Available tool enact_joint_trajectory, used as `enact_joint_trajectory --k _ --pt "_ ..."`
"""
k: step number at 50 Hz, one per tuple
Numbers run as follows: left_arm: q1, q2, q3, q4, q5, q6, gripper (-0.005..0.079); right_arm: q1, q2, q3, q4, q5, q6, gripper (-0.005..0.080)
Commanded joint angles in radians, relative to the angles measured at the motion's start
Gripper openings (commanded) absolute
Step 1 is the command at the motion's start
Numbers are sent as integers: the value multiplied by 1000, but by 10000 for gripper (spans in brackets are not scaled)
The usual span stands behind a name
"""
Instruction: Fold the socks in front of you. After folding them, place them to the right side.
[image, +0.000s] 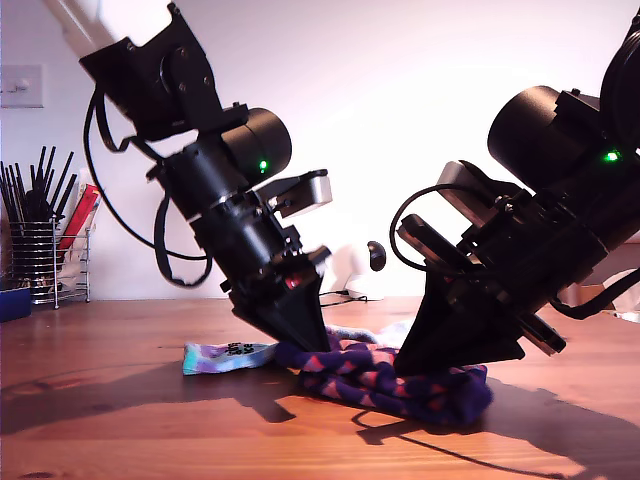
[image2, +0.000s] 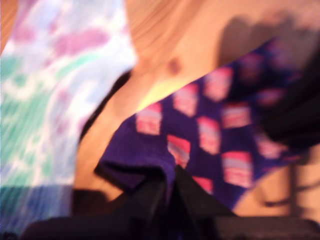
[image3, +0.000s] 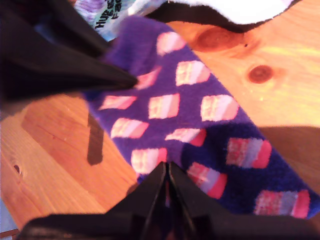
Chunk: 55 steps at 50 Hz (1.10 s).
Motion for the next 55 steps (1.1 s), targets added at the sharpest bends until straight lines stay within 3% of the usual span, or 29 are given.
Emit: enact_joint_trajectory --k 1,18,27,34,48,55 --pt "4 23 27 -39 18 -11 -21 4 5 10 10 0 -4 -11" --pt "56 24 36 -171 24 -35 -20 4 5 10 -3 0 -29 -11" --pt "76 24 36 -198 3 -41 78 4 6 10 -17 12 -33 -11" --pt "82 26 34 -216 23 -53 78 4 6 10 -16 12 -36 -11" --pt "66 87 23 -212 71 -53 78 4 6 49 -22 -89 2 -11" --pt "45 122 23 -204 71 -52 78 4 6 104 -60 -94 -3 -11"
